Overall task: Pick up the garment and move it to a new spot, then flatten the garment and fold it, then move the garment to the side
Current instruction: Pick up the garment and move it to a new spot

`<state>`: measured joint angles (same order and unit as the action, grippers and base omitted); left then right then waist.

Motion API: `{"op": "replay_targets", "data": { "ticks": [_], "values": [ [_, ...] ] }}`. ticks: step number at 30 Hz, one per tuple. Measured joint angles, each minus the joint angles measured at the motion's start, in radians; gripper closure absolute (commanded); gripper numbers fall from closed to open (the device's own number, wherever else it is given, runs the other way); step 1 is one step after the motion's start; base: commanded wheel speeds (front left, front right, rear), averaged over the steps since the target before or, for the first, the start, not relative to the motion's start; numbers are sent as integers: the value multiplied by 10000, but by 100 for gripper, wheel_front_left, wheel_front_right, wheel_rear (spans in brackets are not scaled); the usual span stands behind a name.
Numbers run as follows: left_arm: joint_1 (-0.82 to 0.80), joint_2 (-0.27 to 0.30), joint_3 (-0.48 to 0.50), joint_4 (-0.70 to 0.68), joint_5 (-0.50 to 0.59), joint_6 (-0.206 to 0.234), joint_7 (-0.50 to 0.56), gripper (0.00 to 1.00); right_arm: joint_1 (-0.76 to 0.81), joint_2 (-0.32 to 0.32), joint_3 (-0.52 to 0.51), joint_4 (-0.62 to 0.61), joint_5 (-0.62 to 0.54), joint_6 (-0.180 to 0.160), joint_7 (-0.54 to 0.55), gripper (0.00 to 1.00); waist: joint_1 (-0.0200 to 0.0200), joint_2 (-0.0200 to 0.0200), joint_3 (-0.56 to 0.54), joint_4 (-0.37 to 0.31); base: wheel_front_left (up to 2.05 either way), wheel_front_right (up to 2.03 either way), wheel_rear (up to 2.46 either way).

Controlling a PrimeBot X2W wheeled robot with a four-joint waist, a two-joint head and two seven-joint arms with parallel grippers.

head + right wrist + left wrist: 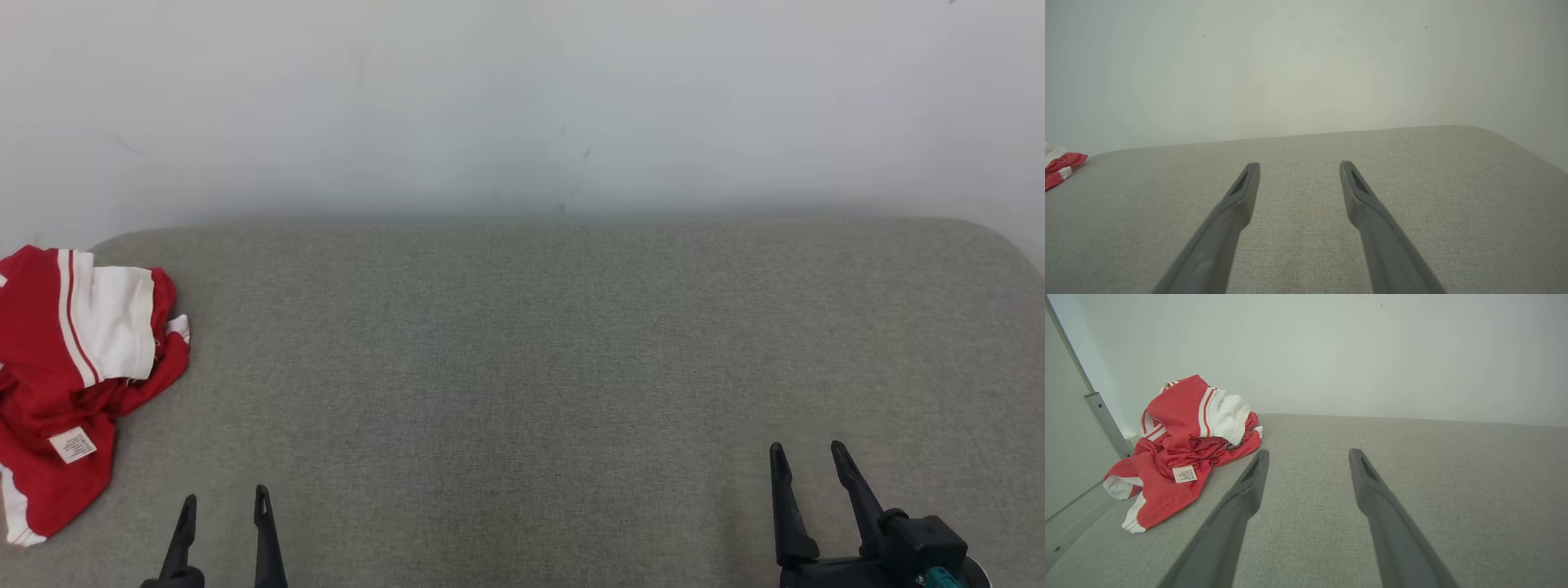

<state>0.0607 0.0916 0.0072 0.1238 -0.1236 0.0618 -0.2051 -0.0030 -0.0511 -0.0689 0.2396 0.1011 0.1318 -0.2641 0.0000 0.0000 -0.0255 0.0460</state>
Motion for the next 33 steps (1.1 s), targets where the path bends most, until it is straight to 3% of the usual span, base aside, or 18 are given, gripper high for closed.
{"op": "replay_targets", "data": {
  "ticks": [10,33],
  "values": [
    [5,81,-128,63,-17,12,88,0,153,0,8,86,136,0,-2,0,0,0,-45,875,0,0,0],
    [239,349,17,-59,-366,209,290,0,292,-4,349,416,435,0,0,0,0,0,-300,4011,0,0,0]
  ]
}}
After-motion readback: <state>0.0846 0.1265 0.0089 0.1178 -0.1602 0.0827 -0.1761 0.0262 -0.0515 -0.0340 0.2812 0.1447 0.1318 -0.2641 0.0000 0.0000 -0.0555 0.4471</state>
